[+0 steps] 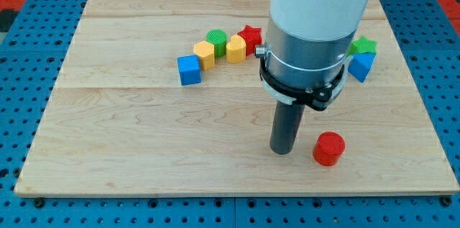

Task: Move the red circle towards the bottom right

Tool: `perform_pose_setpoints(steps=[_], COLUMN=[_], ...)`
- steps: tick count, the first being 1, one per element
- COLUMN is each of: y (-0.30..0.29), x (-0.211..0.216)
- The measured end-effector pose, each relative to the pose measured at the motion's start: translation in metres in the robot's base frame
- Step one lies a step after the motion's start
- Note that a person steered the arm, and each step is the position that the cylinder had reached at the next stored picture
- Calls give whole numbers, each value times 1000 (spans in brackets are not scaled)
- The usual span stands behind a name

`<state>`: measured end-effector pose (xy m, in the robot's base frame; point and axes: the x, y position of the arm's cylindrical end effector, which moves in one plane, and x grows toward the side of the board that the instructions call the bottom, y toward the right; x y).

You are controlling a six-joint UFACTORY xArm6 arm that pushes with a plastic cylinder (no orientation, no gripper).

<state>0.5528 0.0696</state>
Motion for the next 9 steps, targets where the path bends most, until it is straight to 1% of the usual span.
perform_pose_setpoints(steps=[3,7,9], y=[11,94,94], x=[12,12,12])
